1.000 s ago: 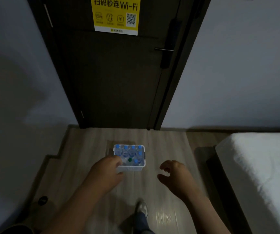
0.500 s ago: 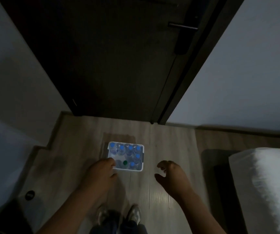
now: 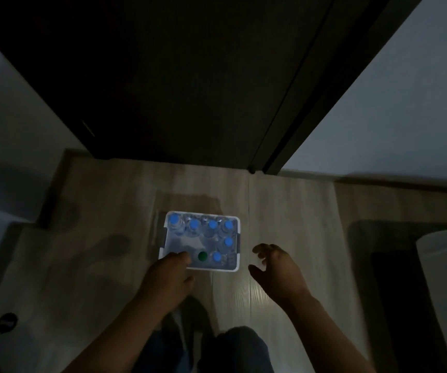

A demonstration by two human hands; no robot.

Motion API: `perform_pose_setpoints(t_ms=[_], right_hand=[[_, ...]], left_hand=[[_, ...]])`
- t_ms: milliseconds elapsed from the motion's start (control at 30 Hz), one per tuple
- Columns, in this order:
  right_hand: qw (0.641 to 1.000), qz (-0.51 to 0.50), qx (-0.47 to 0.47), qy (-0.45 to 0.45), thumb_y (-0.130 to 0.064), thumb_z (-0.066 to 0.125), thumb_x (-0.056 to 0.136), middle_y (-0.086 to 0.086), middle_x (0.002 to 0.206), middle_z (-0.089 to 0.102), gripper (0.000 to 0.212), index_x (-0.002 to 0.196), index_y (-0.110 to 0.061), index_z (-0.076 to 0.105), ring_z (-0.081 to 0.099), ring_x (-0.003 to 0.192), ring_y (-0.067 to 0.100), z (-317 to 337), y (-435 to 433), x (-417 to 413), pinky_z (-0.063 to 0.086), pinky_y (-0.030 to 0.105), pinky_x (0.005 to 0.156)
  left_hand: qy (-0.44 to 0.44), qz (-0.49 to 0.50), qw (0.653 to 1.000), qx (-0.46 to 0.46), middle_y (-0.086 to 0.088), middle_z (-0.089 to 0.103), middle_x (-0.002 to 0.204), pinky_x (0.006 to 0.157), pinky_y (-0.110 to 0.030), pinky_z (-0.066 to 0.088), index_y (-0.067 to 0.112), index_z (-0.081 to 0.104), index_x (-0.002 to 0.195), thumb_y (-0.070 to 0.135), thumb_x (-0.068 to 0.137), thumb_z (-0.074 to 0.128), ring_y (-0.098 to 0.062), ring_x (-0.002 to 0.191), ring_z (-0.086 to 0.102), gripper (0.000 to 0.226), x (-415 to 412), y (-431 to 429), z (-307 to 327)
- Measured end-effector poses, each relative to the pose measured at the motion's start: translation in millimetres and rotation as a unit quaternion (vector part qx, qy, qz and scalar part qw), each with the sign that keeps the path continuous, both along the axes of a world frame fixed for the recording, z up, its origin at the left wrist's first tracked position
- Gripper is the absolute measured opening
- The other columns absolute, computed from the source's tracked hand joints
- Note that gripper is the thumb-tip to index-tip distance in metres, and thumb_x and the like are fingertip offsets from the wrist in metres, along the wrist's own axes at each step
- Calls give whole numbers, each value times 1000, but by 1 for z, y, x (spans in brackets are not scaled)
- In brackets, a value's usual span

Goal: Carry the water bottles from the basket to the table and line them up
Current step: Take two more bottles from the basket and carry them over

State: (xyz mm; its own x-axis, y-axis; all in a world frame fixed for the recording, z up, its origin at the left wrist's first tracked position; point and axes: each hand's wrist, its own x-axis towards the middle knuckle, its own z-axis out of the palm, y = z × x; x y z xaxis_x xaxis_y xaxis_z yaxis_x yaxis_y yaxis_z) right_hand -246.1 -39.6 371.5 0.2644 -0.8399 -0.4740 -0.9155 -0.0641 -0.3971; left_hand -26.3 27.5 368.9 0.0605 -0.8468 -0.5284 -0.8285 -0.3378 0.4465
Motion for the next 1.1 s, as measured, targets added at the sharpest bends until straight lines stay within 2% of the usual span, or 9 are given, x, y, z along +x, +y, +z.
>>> perform_pose_setpoints(t_ms=[100, 300, 400, 500, 600, 667, 767, 933, 1100], right_hand=[[1000, 0, 5, -6, -30, 65, 86, -3, 116, 60, 42, 126, -23, 54, 55, 92, 4, -60, -14, 8, 44, 14, 77], [1000, -11, 4, -24, -27, 64, 87, 1, 118, 58, 44, 128, -19, 52, 59, 99, 12, -186, -35, 21, 45, 18, 80], [999, -9, -13, -39, -23, 65, 86, 4, 117, 58, 43, 126, -17, 53, 59, 98, 15, -241, -44, 25, 47, 22, 81], [999, -11, -27, -36, -24, 65, 86, 5, 118, 56, 45, 128, -17, 51, 60, 98, 17, -283, -53, 26, 50, 24, 81], [999, -7, -32, -22, -26, 64, 87, 4, 126, 53, 52, 135, -18, 45, 59, 105, 18, -311, -57, 26, 51, 28, 88], [999, -9, -33, -26, -26, 64, 87, 5, 129, 51, 54, 137, -19, 43, 58, 108, 19, -321, -57, 26, 51, 30, 91], [999, -7, -43, -31, -25, 64, 87, 5, 130, 51, 54, 137, -20, 42, 58, 110, 19, -331, -57, 25, 50, 30, 92], [998, 17, -54, -23, -27, 63, 87, 4, 130, 51, 50, 132, -21, 44, 55, 114, 20, -342, -61, 27, 46, 29, 95], [997, 0, -63, -36, -25, 64, 86, 2, 126, 50, 41, 125, -21, 51, 55, 112, 19, -344, -61, 26, 45, 27, 92]], left_hand=[[10, 13, 1000, -5, 4, 59, 111, 86, -23, 48, 23, 54, 107, 30, 86, 60, -10, 101, 57, 23, 3, -9, -63], [23, 30, 999, -32, 3, 56, 117, 90, -25, 48, 23, 49, 111, 30, 85, 64, -12, 107, 55, 30, 4, -24, -193], [28, 45, 998, -41, 1, 52, 120, 86, -22, 44, 22, 45, 120, 30, 84, 64, -14, 107, 54, 41, 4, -28, -249], [35, 44, 997, -49, 0, 52, 115, 80, -22, 42, 23, 46, 115, 31, 82, 65, -13, 99, 53, 40, 4, -31, -291], [46, 44, 996, -55, 2, 53, 111, 81, -25, 45, 25, 48, 108, 30, 78, 67, -12, 96, 52, 36, 0, -33, -316], [43, 40, 996, -63, 3, 52, 111, 83, -27, 46, 25, 49, 113, 31, 77, 68, -14, 100, 54, 41, -5, -35, -325], [43, 31, 995, -81, 3, 51, 113, 81, -22, 41, 26, 49, 116, 31, 78, 67, -15, 103, 54, 42, -16, -37, -331], [4, 0, 997, -74, 0, 45, 124, 90, -24, 41, 25, 50, 124, 36, 81, 66, -17, 110, 52, 48, -29, -47, -335], [-29, 17, 999, -42, -3, 41, 125, 96, -29, 45, 21, 51, 120, 28, 83, 66, -21, 111, 52, 41, -32, -50, -339]])
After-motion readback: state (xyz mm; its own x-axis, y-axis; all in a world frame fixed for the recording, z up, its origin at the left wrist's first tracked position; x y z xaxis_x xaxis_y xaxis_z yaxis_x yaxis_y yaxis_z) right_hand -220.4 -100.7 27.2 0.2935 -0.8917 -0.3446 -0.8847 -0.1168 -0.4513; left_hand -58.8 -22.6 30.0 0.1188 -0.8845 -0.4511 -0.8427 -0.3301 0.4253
